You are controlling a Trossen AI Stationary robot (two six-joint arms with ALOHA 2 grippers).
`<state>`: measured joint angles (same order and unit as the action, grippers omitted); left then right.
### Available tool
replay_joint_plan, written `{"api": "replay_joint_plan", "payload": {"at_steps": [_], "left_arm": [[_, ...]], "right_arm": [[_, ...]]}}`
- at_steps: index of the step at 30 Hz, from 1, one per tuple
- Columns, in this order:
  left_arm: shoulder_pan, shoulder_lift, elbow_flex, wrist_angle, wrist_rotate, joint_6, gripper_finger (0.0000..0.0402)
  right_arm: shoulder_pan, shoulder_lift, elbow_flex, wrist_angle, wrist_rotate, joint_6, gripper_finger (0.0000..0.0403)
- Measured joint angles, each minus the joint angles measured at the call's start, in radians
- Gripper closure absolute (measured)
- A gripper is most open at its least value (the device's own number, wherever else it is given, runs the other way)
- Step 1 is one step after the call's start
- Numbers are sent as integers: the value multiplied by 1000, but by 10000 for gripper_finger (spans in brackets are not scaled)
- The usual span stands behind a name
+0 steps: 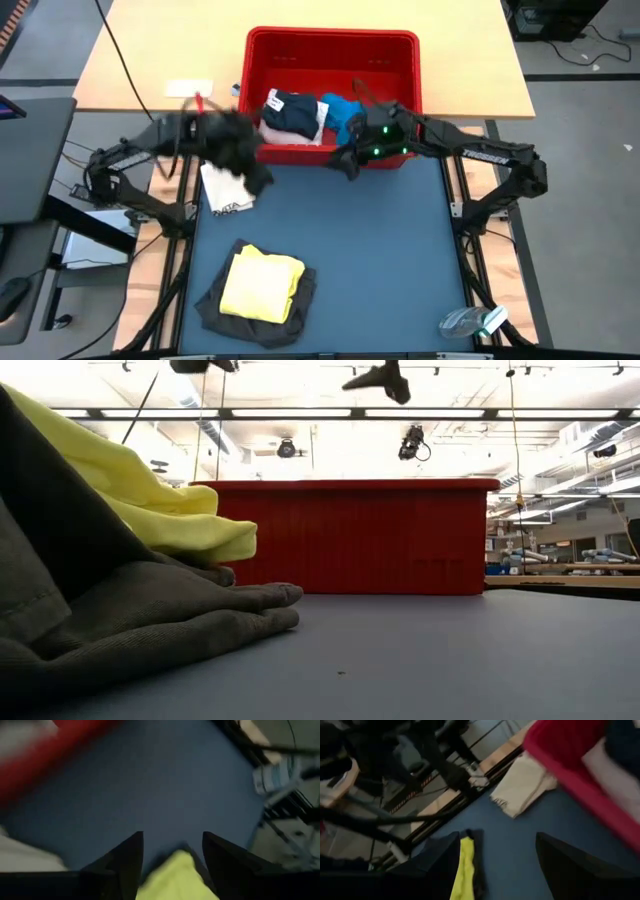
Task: Fold laundry
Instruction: Put the stack of clothes into bin
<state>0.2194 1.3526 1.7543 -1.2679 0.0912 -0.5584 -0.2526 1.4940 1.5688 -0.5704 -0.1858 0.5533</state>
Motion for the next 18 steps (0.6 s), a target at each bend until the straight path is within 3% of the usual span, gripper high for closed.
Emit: {"api": "replay_joint_plan", "payload": {"at_steps": [10, 14, 18], "left_arm": [[-484, -114, -383, 76, -80, -542, 196], [-639, -196, -567, 178, -83, -724, 193], [-737, -267, -730, 204, -107, -844, 165]], "right_arm": [[305, 8, -63, 99, 233, 154, 140], [395, 31, -145, 278, 219, 235, 140], [454, 106, -228, 486, 205, 262, 140]]}}
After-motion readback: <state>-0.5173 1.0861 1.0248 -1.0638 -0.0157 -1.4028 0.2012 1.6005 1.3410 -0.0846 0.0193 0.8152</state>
